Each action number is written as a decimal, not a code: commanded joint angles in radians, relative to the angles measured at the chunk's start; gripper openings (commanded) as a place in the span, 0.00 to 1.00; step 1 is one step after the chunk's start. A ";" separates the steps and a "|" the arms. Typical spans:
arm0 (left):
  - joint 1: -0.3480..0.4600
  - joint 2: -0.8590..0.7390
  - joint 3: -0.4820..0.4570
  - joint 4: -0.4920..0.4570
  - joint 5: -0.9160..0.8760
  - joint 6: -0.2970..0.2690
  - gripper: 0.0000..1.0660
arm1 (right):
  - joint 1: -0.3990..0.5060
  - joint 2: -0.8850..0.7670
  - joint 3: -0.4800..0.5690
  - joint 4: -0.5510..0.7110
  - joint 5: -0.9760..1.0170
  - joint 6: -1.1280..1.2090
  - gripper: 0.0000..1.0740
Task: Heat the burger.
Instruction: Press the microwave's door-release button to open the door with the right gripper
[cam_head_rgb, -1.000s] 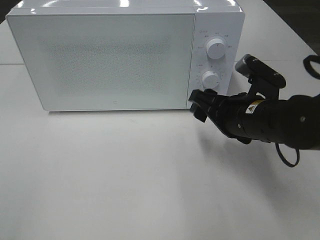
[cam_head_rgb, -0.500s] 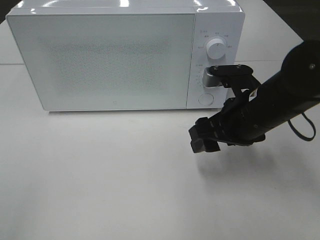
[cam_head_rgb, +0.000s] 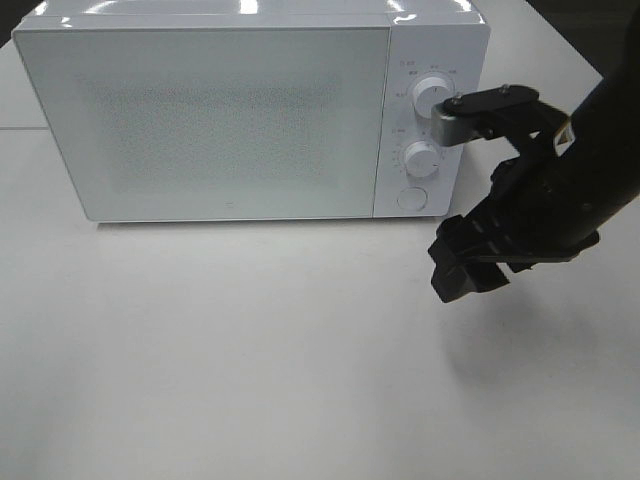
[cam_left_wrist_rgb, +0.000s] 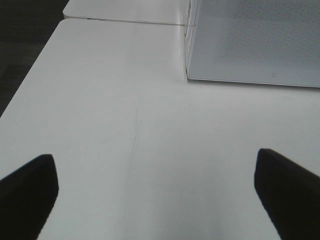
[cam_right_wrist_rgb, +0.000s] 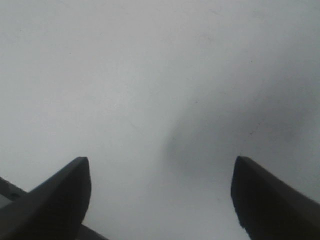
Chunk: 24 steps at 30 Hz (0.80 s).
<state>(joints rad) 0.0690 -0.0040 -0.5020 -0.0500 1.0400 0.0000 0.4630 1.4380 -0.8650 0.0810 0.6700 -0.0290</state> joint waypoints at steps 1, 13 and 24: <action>0.004 -0.024 0.004 0.003 -0.006 0.006 0.94 | -0.004 -0.103 -0.005 -0.008 0.066 0.008 0.70; 0.004 -0.024 0.004 0.003 -0.006 0.006 0.94 | -0.004 -0.337 -0.004 -0.010 0.192 0.008 0.70; 0.004 -0.024 0.004 0.003 -0.006 0.006 0.94 | -0.155 -0.595 0.118 -0.002 0.221 0.006 0.70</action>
<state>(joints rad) 0.0690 -0.0040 -0.5020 -0.0500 1.0400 0.0060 0.3240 0.9120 -0.7880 0.0810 0.8790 -0.0290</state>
